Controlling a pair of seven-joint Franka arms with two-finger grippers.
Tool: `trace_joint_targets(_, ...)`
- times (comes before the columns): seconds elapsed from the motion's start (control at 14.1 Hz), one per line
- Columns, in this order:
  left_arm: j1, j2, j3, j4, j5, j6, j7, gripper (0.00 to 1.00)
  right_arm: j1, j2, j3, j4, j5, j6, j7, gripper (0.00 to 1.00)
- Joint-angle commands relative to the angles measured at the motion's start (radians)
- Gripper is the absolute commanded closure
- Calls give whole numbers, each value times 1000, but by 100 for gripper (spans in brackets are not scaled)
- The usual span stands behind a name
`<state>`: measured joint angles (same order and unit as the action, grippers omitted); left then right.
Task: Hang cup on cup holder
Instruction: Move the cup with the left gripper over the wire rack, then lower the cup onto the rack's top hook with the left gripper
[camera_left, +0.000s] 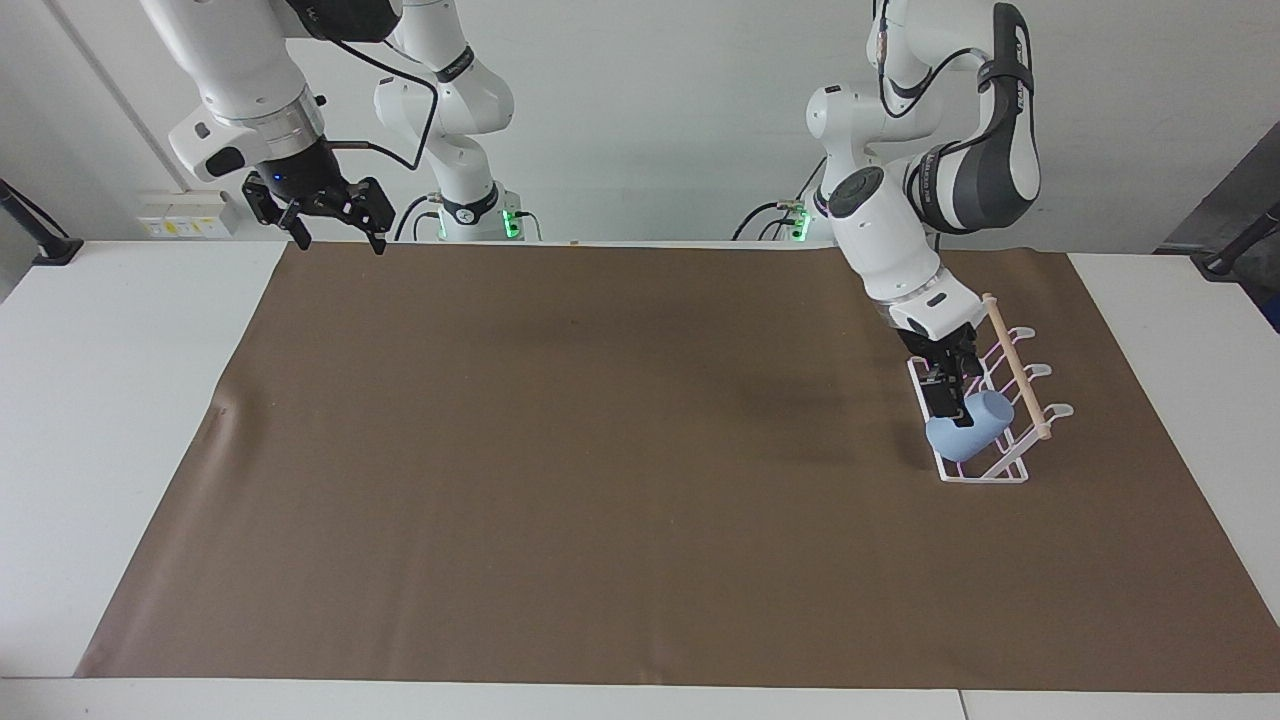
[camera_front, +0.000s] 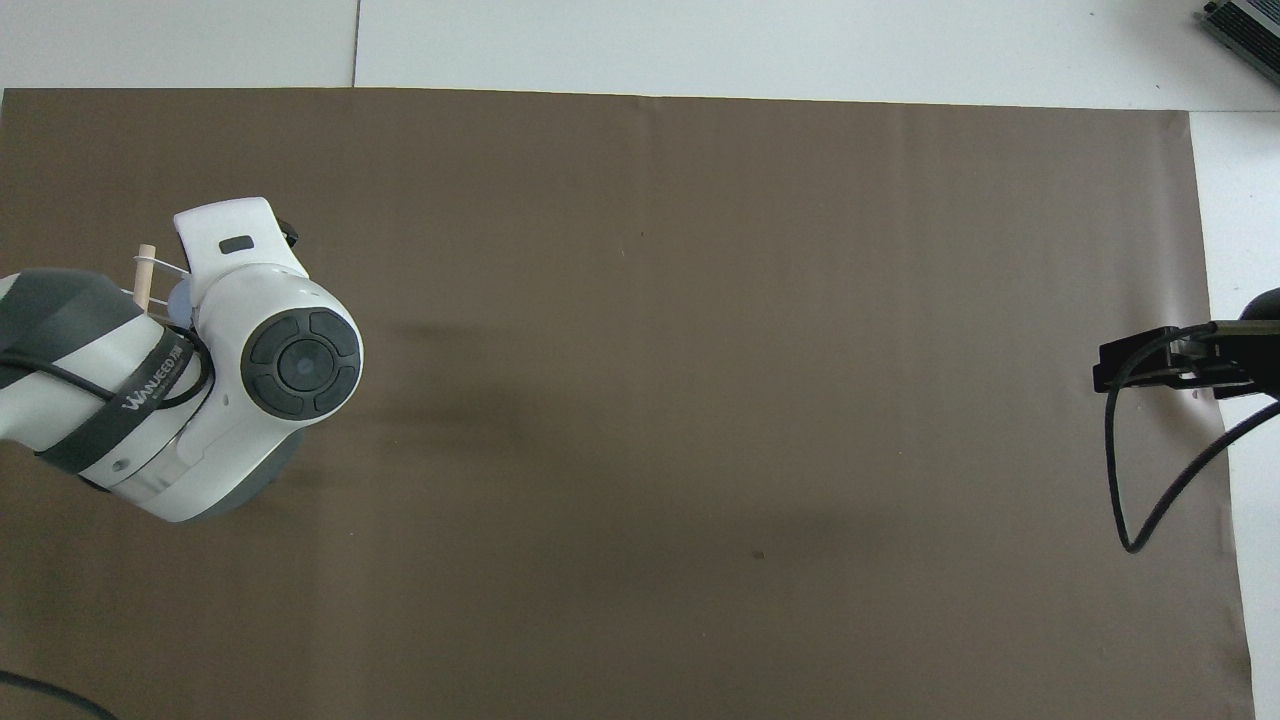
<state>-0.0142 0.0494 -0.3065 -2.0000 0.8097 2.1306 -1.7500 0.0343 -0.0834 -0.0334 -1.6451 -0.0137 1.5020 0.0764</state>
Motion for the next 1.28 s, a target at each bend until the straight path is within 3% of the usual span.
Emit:
trace_joint_targets(0.0,-3,-55,6,38,-189,-59,320,0,-16,14,7,60,36,-23,9,0)
trace_joint_targets(0.14,13,-103,24,61,-356,-127,714,0,-14,24,6,64,46,-29,22,0)
trace_joint_targets(0.28,39,-96,41,186,-528,-236,1002,0,-8,16,6,51,55,-31,32,0)
trace_joint_targets(0.64,85,-82,50,277,-618,-299,1447,0,-5,11,4,42,54,-28,28,0)
trace_joint_targets(0.85,109,-74,47,342,-704,-369,1575,0,-4,8,4,38,46,-28,26,0)
trace_joint_targets(1.2,108,-27,47,475,-724,-546,1686,0,-5,5,4,31,46,-26,26,0)
